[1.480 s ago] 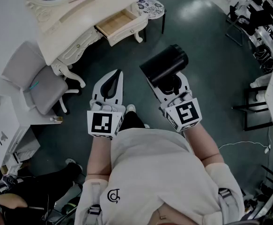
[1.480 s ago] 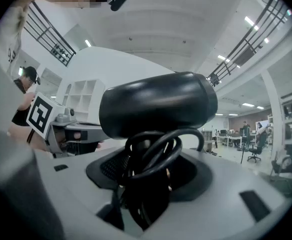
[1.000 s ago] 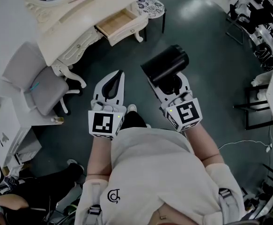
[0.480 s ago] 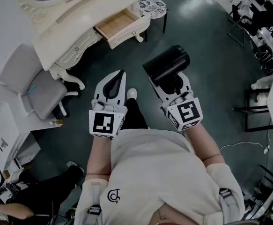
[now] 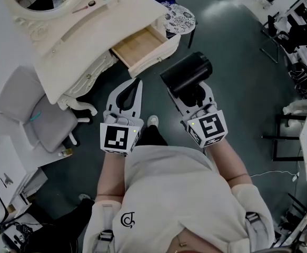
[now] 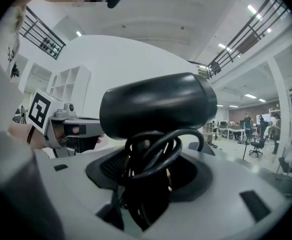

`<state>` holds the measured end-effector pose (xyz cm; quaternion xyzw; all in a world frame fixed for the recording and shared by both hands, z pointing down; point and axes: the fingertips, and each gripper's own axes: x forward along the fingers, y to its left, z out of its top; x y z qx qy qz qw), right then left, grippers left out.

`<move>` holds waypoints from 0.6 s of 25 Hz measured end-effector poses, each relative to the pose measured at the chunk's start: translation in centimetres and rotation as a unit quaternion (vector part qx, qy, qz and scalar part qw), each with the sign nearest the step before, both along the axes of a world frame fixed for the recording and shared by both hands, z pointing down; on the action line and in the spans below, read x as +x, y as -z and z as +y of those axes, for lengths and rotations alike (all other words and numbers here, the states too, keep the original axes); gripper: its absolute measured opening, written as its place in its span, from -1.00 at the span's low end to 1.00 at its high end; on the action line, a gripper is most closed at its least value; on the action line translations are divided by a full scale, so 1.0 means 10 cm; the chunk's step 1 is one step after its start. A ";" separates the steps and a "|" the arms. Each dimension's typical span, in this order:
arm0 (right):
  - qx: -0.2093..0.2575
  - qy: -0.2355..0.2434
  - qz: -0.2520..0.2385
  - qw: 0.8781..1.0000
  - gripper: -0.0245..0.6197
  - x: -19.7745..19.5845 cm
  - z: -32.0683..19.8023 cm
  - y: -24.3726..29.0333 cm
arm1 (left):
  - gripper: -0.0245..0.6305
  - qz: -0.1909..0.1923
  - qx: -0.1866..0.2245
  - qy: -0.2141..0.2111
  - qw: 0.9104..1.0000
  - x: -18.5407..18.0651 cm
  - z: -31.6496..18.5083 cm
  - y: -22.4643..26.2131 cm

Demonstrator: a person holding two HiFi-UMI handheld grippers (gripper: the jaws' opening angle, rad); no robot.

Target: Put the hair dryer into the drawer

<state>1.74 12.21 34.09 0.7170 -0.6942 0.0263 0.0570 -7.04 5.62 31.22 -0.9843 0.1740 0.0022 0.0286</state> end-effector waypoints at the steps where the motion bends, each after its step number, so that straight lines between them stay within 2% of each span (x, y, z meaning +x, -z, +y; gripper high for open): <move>1: 0.000 0.001 0.003 1.000 -0.17 0.07 -0.18 0.01 | -0.88 0.002 0.002 -0.002 1.000 0.08 -0.18 0.03; 7: 0.001 0.006 0.002 1.000 -0.17 0.45 -1.11 0.05 | -0.88 0.007 0.007 -0.001 1.000 0.46 -1.13 0.14; 11: -0.006 0.011 -0.008 1.000 -0.17 0.66 -1.55 0.00 | -0.88 -0.012 0.001 0.007 1.000 0.62 -1.55 0.02; 15: -0.022 0.032 -0.017 0.999 -0.17 0.82 -1.88 -0.11 | -0.88 -0.008 -0.008 0.027 1.000 0.75 -1.84 -0.02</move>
